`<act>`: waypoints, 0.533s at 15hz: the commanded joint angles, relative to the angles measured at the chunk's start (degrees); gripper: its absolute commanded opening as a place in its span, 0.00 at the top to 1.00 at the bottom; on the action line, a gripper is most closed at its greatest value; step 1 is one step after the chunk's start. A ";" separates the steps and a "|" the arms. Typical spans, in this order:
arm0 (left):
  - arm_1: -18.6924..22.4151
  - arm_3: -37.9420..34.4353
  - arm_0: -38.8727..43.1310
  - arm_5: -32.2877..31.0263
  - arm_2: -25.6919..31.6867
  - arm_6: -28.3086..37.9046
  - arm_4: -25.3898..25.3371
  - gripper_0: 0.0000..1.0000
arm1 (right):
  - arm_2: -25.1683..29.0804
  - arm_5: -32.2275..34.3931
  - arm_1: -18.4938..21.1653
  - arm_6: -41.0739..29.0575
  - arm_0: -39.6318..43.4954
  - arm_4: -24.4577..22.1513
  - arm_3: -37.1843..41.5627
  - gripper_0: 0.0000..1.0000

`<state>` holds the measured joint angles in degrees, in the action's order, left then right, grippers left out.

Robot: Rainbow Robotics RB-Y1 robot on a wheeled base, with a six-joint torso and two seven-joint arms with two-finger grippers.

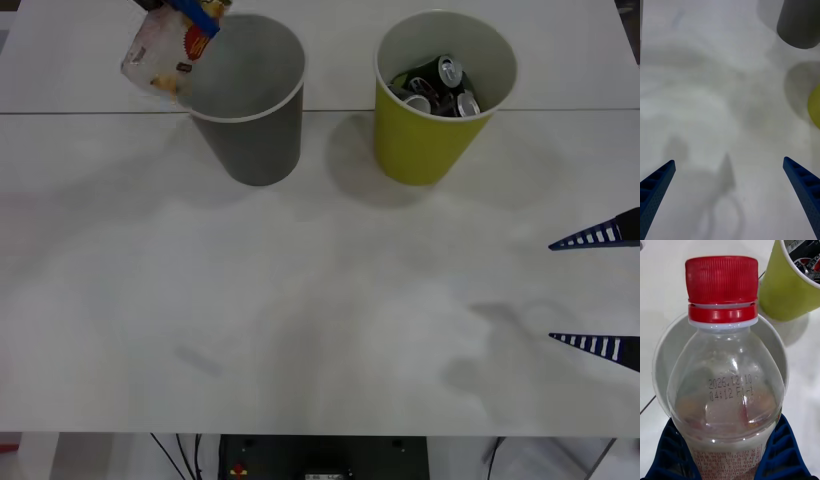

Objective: Put the can into the green bin and the plastic bottle into the gray bin

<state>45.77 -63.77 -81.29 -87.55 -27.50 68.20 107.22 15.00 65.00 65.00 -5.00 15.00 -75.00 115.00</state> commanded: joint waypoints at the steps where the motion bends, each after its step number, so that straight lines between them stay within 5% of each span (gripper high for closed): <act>1: -4.37 6.82 -2.74 4.31 -1.07 0.18 1.86 1.00 | 0.00 0.00 0.00 0.00 0.00 0.00 0.00 0.00; 8: -8.15 11.39 -4.93 5.90 -1.07 -0.09 3.79 0.99 | 0.00 0.00 0.00 0.00 0.00 0.00 0.00 0.00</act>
<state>37.63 -52.37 -86.23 -81.66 -28.57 68.14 111.08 15.00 65.00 65.00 -5.00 15.00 -75.00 115.00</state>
